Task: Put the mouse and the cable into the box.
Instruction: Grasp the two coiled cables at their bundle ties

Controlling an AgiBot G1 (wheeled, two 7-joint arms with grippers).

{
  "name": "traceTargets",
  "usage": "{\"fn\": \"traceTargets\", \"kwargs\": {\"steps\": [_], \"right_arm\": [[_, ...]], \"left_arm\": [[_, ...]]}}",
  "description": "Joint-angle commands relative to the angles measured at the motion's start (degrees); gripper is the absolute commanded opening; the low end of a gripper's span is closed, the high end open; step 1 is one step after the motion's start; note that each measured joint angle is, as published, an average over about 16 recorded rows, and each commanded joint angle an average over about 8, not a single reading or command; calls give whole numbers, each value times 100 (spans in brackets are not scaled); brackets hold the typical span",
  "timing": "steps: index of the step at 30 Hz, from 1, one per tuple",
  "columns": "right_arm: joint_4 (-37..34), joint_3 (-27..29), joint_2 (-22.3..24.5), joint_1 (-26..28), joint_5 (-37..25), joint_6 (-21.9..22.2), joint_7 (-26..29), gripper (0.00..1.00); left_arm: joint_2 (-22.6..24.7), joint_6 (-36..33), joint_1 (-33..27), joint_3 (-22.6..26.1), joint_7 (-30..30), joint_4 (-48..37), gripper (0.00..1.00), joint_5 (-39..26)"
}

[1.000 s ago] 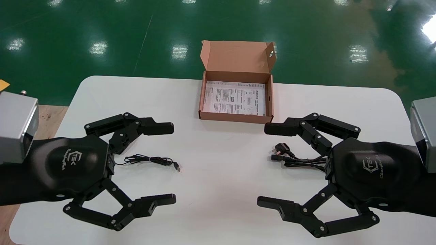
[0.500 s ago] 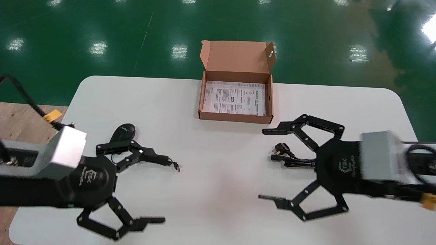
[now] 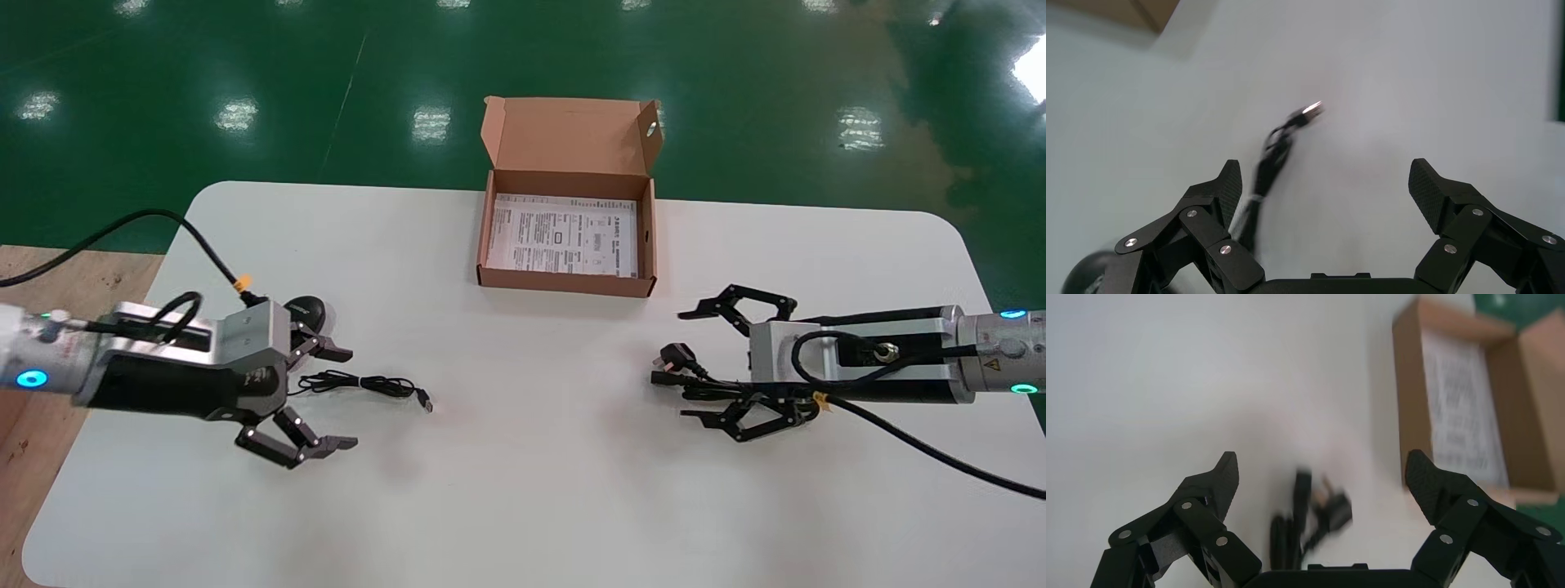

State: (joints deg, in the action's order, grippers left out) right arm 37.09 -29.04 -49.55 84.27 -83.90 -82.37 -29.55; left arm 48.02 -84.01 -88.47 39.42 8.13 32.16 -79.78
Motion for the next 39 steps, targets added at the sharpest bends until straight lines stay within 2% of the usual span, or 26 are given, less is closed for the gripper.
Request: {"fn": "traceTargets", "kwargs": {"steps": [1, 10, 20, 21, 22, 28, 29, 30, 39], "right_arm": [[-490, -97, -143, 189, -221, 66, -312, 100], [-2054, -300, -486, 633, -655, 496, -1223, 100], [-2937, -370, -759, 833, -822, 1079, -1695, 100], [-2985, -369, -780, 843, -824, 1123, -1714, 100], [-3021, -368, -795, 850, -825, 1157, -1727, 93], [-3233, -369, -872, 909, -841, 1269, -1760, 18], [-3252, -370, -878, 916, -844, 1278, -1762, 5], [-3271, -371, -884, 922, -846, 1287, -1763, 0], [-3197, -367, -863, 901, -833, 1264, -1758, 0]], "left_arm": [[248, 146, -150, 91, 322, -563, 100, -222], [870, 923, -479, 137, 1427, -2116, 100, -447], [1088, 1104, -519, 152, 2107, -2828, 100, -481], [1097, 1113, -520, 155, 2146, -2861, 95, -486], [1103, 1120, -521, 157, 2176, -2885, 82, -489], [1148, 1160, -554, 178, 2297, -3036, 8, -525], [1152, 1163, -559, 180, 2304, -3050, 0, -528], [1157, 1167, -563, 182, 2312, -3064, 0, -532], [1137, 1147, -553, 175, 2284, -3003, 0, -524]]}}
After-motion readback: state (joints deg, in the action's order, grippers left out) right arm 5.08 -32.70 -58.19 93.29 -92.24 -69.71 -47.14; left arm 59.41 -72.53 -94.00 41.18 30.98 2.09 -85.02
